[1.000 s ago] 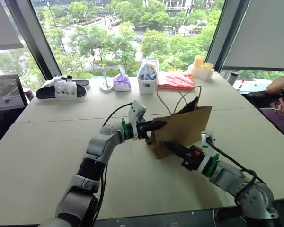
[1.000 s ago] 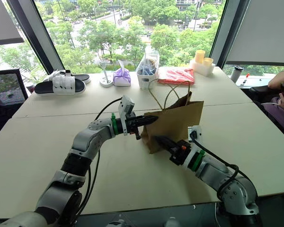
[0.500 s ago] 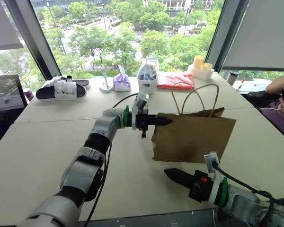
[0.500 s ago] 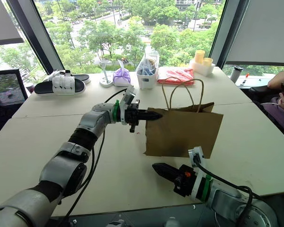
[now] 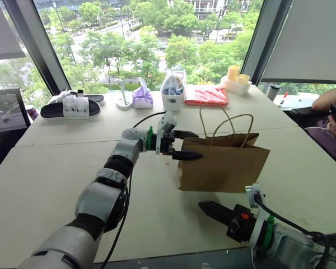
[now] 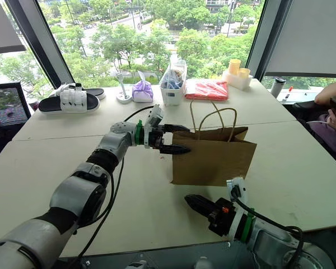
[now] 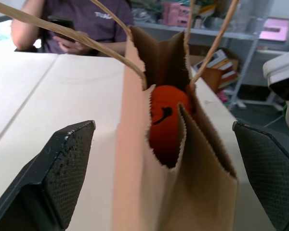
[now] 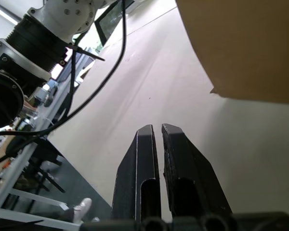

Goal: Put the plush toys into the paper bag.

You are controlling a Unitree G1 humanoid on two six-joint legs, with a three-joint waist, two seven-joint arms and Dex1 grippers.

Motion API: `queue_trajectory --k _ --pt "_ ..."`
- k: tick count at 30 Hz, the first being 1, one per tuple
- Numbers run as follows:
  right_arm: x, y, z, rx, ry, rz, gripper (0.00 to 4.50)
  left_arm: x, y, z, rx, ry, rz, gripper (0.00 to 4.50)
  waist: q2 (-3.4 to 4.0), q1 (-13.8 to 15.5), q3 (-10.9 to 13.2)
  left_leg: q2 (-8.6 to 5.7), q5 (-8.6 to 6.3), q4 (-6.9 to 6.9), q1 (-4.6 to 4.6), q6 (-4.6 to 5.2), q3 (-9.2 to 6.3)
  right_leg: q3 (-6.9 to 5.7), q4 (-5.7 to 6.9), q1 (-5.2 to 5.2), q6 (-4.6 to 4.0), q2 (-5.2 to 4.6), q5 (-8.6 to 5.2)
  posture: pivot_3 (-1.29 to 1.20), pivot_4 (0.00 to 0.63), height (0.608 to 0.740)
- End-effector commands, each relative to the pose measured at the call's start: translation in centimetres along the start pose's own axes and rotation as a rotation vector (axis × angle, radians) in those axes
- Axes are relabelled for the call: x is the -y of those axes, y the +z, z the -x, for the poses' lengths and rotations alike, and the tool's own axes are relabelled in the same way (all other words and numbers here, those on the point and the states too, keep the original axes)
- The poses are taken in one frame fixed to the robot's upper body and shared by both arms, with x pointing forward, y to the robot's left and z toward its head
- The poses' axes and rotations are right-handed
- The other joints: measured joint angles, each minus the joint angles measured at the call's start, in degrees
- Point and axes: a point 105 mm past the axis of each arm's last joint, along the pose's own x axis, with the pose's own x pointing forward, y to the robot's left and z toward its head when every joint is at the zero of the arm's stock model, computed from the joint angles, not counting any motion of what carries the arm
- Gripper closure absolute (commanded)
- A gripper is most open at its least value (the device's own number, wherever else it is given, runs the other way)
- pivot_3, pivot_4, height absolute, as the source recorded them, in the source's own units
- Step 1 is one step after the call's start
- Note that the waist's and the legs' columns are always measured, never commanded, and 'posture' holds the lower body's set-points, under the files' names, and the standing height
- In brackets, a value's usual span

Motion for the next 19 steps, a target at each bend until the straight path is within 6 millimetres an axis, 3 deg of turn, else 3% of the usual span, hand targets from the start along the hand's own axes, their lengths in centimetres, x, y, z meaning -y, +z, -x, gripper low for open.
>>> queue_trajectory --k 1,5,9,15,19 --pt "1.3 2.0 1.7 -0.023 -0.068 0.129 4.28 -1.0 0.8 3.7 0.047 0.159 0.002 0.06 0.00 0.00 0.00 0.00 0.00 0.00 0.00 0.00 0.00 0.00 0.00 0.00 0.00 0.00 0.00 0.00 0.150 0.740" --pt "1.7 3.7 3.8 -0.019 -0.102 0.182 4.28 1.0 -0.6 7.5 0.028 0.272 0.063 0.06 0.01 0.06 -0.01 0.05 -0.03 -0.03 0.00 0.05 -0.12 0.00 0.01 -0.03 0.01 0.01 -0.01 0.00 0.150 0.740" --pt "2.6 4.0 7.4 -0.065 -0.177 0.219 4.28 5.1 -2.6 10.6 -0.092 0.431 0.099 0.06 0.02 0.45 -0.01 0.09 -0.04 -0.04 -0.05 0.06 -0.28 0.02 -0.03 -0.03 0.01 -0.02 -0.01 0.00 0.150 0.740" --pt "2.7 2.7 9.7 -0.107 -0.212 0.207 4.28 12.2 -3.6 10.8 -0.046 0.563 0.292 0.06 0.05 1.69 -0.03 0.15 -0.06 -0.02 0.07 0.06 -0.30 0.04 -0.28 0.31 -0.02 -0.07 -0.02 0.00 0.150 0.740" --pt "3.2 2.1 9.9 -0.093 -0.214 0.163 4.28 13.6 -3.9 10.2 0.006 0.650 0.368 0.06 0.02 1.85 -0.02 0.15 -0.06 0.02 0.28 0.05 -0.38 -0.05 -0.37 0.64 -0.18 -0.06 -0.12 0.00 0.150 0.740"
